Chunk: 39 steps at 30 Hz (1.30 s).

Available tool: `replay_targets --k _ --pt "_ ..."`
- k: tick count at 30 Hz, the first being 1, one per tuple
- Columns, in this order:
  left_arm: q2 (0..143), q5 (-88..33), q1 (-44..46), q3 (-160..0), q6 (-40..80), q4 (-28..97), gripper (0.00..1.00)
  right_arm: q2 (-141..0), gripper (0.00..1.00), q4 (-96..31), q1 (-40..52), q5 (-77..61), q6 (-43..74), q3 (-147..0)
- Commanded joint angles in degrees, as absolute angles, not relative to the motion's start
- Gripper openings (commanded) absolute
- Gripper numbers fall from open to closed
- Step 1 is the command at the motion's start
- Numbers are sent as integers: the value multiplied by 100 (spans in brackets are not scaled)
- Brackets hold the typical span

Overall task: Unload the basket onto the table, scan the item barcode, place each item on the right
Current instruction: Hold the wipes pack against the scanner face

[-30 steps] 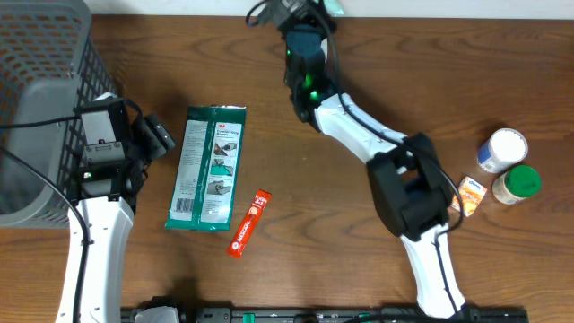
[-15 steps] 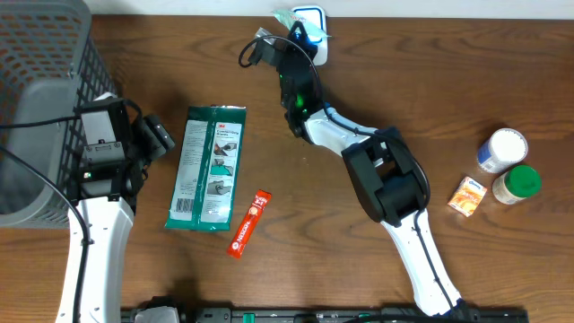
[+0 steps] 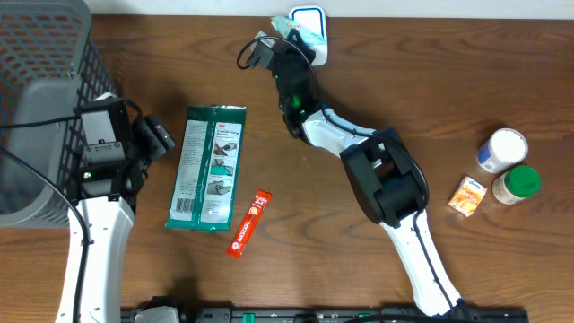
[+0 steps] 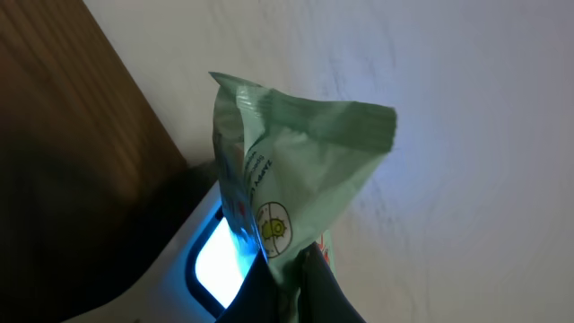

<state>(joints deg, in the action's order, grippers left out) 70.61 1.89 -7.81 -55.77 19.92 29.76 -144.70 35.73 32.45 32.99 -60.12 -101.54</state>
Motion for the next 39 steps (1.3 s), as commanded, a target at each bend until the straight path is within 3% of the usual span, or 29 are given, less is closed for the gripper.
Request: replay_targets --k 1,23,32,39 --pt "7008 259 -801 -5723 2025 2978 88 -14473 1 3533 3295 3271 -5675 -10217" --pt "7008 259 -801 -5723 2025 2978 88 -14470 1 3553 3299 3138 -5395 -10217" --pt "7008 259 -801 -5723 2025 2978 88 -14385 1 4311 3301 3345 -5398 -10219" --pt "7008 259 -801 -5723 2025 2978 88 -13725 1 3940 3301 3509 -4550 -10219"
